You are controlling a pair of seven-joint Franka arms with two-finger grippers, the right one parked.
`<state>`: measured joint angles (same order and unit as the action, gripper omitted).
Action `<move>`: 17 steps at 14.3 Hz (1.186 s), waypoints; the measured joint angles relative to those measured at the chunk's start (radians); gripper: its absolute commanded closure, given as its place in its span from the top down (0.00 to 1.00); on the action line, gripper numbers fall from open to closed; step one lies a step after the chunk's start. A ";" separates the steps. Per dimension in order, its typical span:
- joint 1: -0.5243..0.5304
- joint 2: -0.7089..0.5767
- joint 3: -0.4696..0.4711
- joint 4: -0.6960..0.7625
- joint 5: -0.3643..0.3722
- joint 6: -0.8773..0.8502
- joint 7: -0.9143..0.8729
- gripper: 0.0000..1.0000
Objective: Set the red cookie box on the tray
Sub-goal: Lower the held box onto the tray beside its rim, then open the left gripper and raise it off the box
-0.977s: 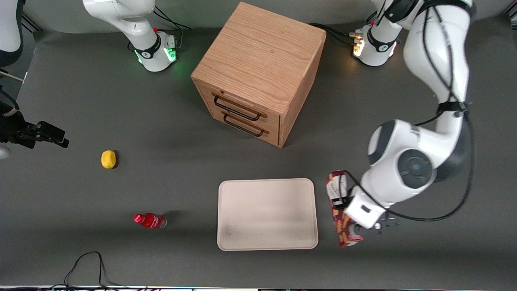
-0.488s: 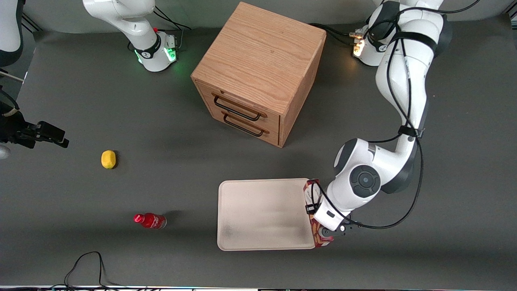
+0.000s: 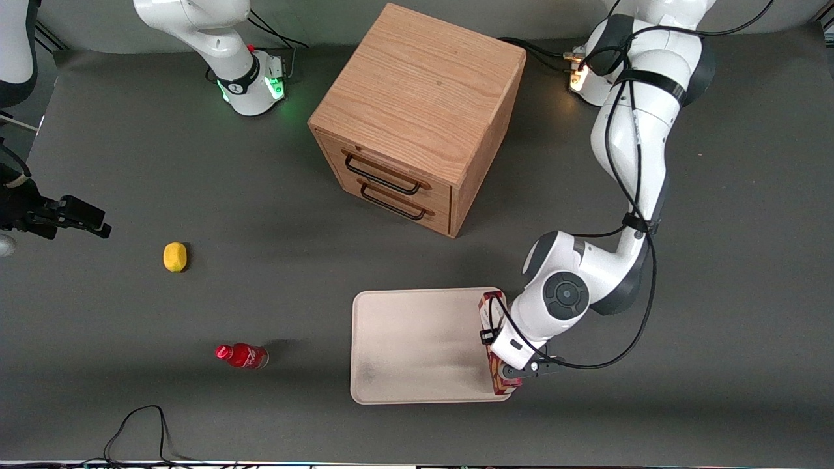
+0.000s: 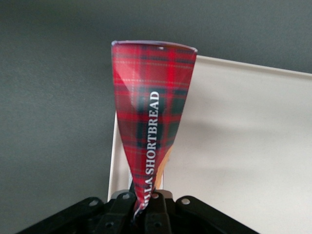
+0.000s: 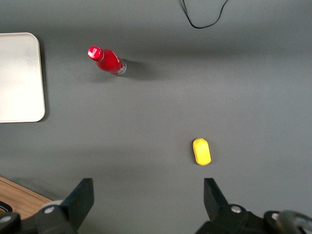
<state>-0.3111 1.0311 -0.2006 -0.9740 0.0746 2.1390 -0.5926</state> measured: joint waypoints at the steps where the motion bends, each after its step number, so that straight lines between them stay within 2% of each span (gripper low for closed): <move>1: -0.001 0.005 0.000 0.001 0.000 0.000 0.000 0.00; 2: -0.002 0.010 0.000 0.001 0.000 0.000 -0.001 0.00; 3: -0.002 0.014 0.000 0.002 0.000 0.005 -0.001 0.19; 4: -0.002 0.015 0.000 0.002 0.000 0.011 -0.001 0.50; 5: -0.002 0.018 0.000 0.002 0.000 0.020 -0.001 0.89; 6: -0.002 0.022 0.000 0.002 0.000 0.029 -0.002 1.00; 10: -0.002 0.025 0.001 0.006 0.001 0.030 -0.002 1.00; 13: 0.007 0.005 0.008 0.031 0.007 -0.057 0.001 1.00; 17: 0.058 -0.133 0.010 -0.051 0.009 -0.134 0.046 1.00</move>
<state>-0.2534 0.8980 -0.1908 -1.0253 0.0832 2.0054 -0.5463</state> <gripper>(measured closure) 0.000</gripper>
